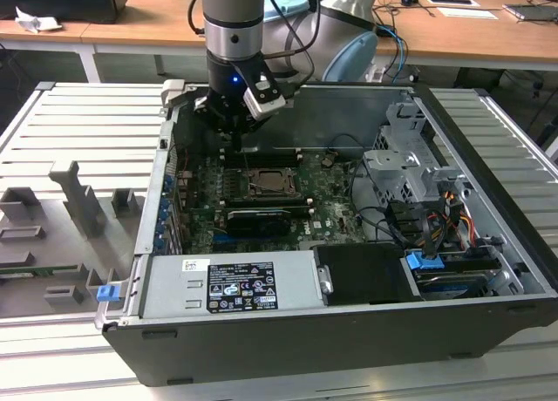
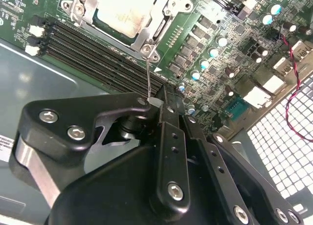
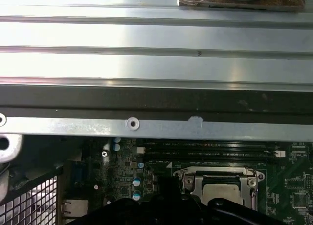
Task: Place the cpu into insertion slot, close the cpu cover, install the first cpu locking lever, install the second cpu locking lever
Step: 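Install the first cpu locking lever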
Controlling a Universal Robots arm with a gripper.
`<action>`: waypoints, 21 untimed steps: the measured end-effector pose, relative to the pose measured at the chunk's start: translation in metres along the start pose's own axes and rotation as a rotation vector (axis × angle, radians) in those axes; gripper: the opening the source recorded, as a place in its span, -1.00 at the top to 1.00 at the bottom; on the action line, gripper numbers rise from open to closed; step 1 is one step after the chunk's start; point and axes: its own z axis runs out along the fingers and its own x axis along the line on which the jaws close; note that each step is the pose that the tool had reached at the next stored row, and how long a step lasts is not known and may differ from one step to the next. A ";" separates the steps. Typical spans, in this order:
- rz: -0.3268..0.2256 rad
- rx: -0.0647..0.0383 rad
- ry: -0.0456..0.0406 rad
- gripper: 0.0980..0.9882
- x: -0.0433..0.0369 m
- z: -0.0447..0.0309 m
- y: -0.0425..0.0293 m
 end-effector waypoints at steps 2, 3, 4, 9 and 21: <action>0.000 0.000 0.0000 0.98 -0.0010 0.0000 0.0000; 0.000 0.000 0.0000 0.98 -0.0021 0.0000 0.0000; 0.000 0.000 0.0000 0.98 -0.0025 0.0000 -0.0001; 0.000 0.000 0.0001 0.98 -0.0047 0.0000 -0.0001; 0.000 0.000 0.0001 0.98 -0.0094 0.0000 -0.0002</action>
